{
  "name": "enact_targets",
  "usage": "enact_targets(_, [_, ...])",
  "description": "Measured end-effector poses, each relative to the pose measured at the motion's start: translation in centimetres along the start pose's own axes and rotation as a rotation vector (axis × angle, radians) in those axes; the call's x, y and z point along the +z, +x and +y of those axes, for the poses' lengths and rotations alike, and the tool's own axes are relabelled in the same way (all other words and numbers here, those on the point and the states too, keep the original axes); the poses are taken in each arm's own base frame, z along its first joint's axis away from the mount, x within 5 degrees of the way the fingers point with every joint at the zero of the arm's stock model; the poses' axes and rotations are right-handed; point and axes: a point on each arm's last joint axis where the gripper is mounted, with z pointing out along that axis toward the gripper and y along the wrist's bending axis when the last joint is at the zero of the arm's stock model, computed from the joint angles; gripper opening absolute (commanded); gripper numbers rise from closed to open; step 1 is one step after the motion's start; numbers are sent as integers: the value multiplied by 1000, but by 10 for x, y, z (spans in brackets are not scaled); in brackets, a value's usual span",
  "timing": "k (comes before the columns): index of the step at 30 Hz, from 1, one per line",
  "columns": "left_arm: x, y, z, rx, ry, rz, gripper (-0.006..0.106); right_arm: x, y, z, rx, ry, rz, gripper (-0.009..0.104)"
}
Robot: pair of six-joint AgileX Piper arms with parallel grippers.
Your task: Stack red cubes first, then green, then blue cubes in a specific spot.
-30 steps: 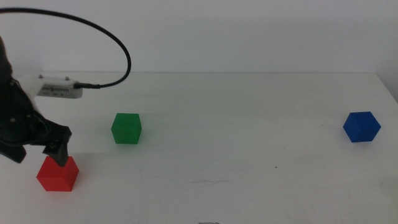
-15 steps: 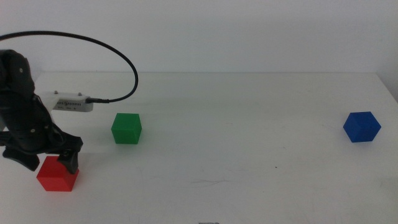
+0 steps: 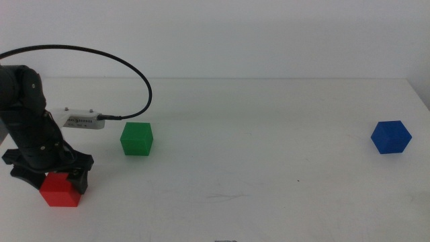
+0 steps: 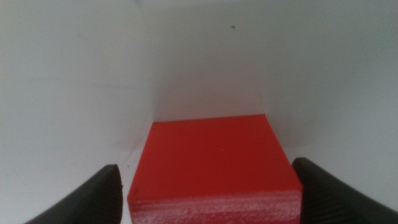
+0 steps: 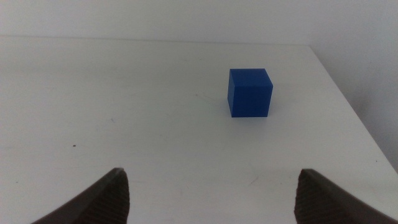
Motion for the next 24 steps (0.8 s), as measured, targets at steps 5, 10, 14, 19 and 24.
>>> enact_targets(5, [0,0,0,-4,5,-3,56,0,0,0,0,0,0,69])
enact_targets(10, [0,-1,-2,-17,22,-8,29,0,0,0,0,0,0,69])
enact_targets(14, [0,0,-5,-37,50,-4,12,0,0,0,0,0,0,69])
enact_targets(19, [-3,0,-10,-101,114,-2,3,0,0,0,0,0,0,69])
enact_targets(24, [-24,7,-30,-214,101,18,2,0,0,0,0,0,0,69])
